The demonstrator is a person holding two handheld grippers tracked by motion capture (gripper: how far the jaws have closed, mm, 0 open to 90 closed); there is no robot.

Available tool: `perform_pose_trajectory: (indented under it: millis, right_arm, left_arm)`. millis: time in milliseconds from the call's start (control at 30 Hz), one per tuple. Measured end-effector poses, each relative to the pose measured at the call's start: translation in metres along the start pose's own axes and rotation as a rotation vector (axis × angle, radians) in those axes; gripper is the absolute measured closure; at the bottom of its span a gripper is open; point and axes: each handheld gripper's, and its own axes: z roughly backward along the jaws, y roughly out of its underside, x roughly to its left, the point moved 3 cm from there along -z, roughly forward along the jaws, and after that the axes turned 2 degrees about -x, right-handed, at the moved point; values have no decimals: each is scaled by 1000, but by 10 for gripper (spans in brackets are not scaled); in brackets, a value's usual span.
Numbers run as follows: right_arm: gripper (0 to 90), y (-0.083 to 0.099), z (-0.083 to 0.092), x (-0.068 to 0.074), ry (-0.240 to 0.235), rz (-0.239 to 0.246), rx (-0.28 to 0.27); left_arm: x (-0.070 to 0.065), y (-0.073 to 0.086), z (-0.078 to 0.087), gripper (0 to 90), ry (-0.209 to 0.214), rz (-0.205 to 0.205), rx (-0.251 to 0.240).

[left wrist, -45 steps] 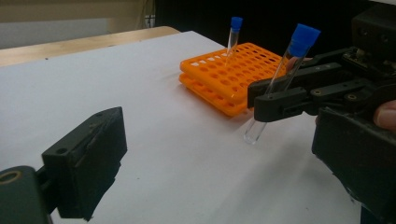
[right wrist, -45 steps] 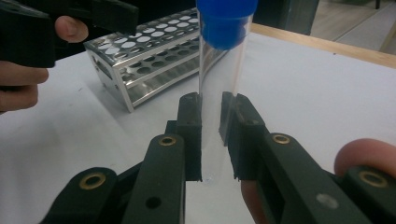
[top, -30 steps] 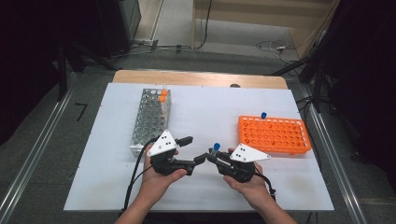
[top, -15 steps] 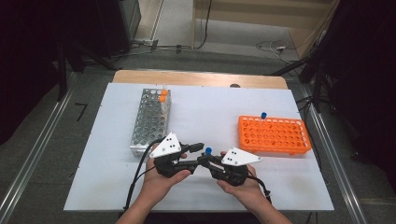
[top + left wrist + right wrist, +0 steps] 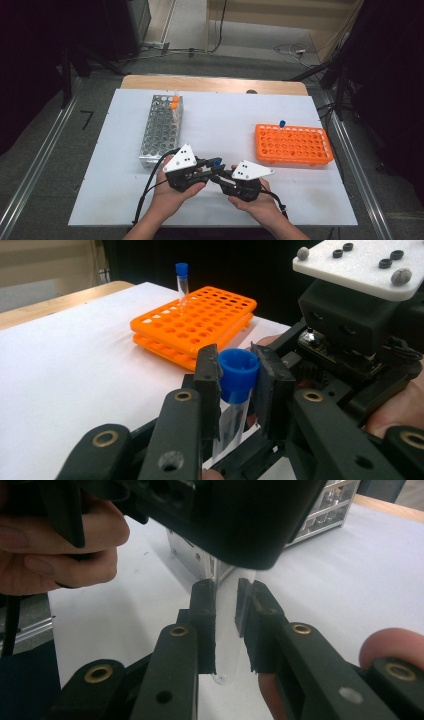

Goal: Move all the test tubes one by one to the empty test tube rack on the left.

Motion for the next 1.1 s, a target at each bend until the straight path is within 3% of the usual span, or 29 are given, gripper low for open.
perform_pose_trajectory:
  millis: [267, 433, 667, 867, 967, 1100]
  right_arm:
    - [737, 0, 1, -1, -8, -7, -4]
    - [663, -1, 3, -2, -45, -32, -6]
    - [415, -1, 13, -7, -76, -45, -29]
    - [142, 1, 27, -17, -18, -36, -32]
    - [79, 3, 35, -24, 3, -48, -35]
    - [63, 7, 44, -32, 23, -64, -30]
  left_arm:
    - [0, 0, 0, 769, -14, -1, 2]
    - [2, -1, 1, 770, -20, 4, 3]
    - [7, -3, 5, 770, -41, 16, -8]
    - [12, -5, 9, 770, -54, 22, -11]
    - [15, -6, 12, 770, -68, 19, -6]
    - [22, -8, 16, 770, -89, 28, -10]
